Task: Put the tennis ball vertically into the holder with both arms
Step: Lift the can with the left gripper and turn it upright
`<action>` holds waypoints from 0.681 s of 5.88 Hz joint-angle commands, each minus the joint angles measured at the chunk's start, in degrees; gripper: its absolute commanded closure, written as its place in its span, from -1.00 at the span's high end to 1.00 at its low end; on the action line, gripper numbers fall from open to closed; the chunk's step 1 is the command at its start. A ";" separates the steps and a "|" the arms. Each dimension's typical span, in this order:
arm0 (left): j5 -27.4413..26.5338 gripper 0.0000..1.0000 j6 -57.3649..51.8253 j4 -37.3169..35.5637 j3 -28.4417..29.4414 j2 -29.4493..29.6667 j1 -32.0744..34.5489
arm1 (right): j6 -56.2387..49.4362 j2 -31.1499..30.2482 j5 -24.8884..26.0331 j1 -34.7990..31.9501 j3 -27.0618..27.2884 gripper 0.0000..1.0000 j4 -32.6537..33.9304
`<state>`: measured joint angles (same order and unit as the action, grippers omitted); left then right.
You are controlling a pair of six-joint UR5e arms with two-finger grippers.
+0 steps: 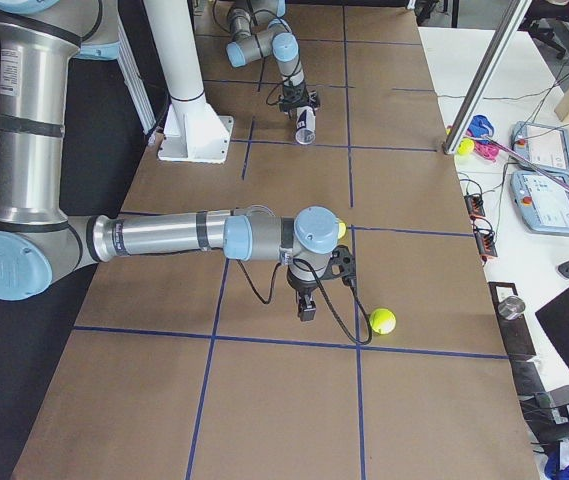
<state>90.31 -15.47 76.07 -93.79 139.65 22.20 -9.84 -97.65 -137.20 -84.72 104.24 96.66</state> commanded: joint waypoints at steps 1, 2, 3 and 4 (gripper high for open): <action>-0.58 1.00 2.97 0.56 3.93 1.67 -0.31 | -0.09 0.00 -0.08 0.00 -0.09 1.00 0.02; -0.58 1.00 3.69 1.26 4.66 1.77 -0.58 | -0.09 0.00 0.01 0.00 -0.09 1.00 0.02; -0.49 1.00 3.61 2.14 5.97 2.20 -0.58 | -0.09 0.00 0.01 0.00 -0.17 1.00 0.02; -0.66 1.00 3.69 4.76 8.16 2.47 -0.58 | -0.09 0.00 -0.08 0.00 -0.18 1.00 0.02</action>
<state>89.74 -11.90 78.92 -87.41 141.82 21.65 -9.93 -97.65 -137.23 -84.73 104.09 96.68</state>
